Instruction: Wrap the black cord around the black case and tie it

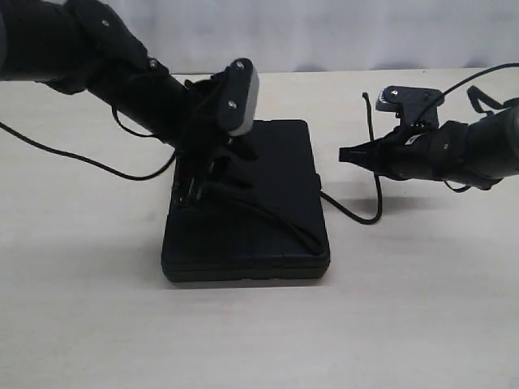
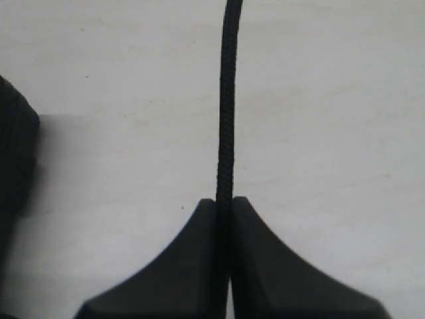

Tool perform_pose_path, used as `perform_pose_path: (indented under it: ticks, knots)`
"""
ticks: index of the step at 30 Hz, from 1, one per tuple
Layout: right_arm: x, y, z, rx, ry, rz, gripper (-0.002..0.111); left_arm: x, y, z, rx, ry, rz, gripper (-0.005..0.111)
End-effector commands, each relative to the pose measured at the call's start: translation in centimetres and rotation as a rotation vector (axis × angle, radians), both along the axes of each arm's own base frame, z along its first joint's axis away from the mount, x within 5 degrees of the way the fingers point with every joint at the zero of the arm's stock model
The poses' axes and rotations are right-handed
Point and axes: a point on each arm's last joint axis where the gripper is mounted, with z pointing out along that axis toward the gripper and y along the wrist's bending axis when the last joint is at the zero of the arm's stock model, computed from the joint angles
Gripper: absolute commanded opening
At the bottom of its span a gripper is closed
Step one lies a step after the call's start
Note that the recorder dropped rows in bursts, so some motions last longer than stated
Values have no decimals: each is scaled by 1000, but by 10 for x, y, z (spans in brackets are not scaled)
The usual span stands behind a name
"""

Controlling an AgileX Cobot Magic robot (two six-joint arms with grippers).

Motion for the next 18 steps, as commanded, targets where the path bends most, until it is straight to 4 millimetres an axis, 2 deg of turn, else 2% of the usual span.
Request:
perform_pose_path:
  ticks: [1,4,10,13,18]
  knots:
    - [-9,-1,-3,-98,-62,97,4,-9,-25,-27,88,-113,-172,43]
    - [-10,-1,-3,-118,-85,121,4,-10,-30,-36,152,-163,-224,43]
    - [-9,-2,-2,-120,-103,118,4,-15,-31,-37,151,-127,-241,41]
    - [-10,-1,-2,-119,-95,119,4,-12,-32,-36,135,-121,-174,31]
    - [-11,-1,-4,-118,-80,122,4,-11,-32,-36,129,-123,-159,9]
